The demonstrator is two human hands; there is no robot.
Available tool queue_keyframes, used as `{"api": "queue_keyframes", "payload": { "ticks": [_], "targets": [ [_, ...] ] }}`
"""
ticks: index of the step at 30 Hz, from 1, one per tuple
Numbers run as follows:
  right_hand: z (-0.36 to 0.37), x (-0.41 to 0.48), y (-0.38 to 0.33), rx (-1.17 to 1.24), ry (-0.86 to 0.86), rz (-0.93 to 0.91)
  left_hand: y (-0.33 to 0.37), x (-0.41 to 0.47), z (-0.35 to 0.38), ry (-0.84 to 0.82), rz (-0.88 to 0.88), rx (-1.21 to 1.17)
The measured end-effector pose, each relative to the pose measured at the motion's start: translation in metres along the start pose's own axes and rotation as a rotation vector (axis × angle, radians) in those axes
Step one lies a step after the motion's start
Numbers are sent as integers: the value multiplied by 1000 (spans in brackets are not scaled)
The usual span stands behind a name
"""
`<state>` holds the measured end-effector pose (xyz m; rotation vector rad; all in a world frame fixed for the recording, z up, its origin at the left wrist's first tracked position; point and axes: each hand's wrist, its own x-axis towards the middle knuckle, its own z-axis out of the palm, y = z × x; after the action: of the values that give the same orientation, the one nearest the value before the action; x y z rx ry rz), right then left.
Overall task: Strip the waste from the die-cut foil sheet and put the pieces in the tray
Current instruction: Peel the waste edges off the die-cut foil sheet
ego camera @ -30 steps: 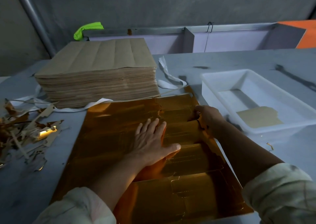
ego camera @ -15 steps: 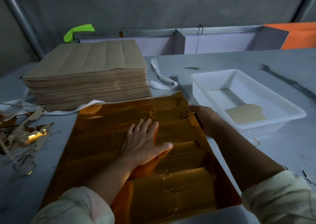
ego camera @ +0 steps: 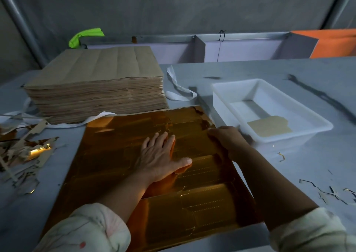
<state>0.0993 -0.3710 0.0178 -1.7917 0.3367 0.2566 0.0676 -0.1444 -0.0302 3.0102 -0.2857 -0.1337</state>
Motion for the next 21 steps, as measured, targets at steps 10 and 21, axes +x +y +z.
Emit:
{"api": "queue_keyframes", "payload": {
  "ticks": [10,21],
  "targets": [
    [5,-3,8,-41,64,-52,-1,0,1,13,6,-14],
    [-1,-9,-25,-271,-36,-86,3,-4,-9,-40,-5,-40]
  ]
}}
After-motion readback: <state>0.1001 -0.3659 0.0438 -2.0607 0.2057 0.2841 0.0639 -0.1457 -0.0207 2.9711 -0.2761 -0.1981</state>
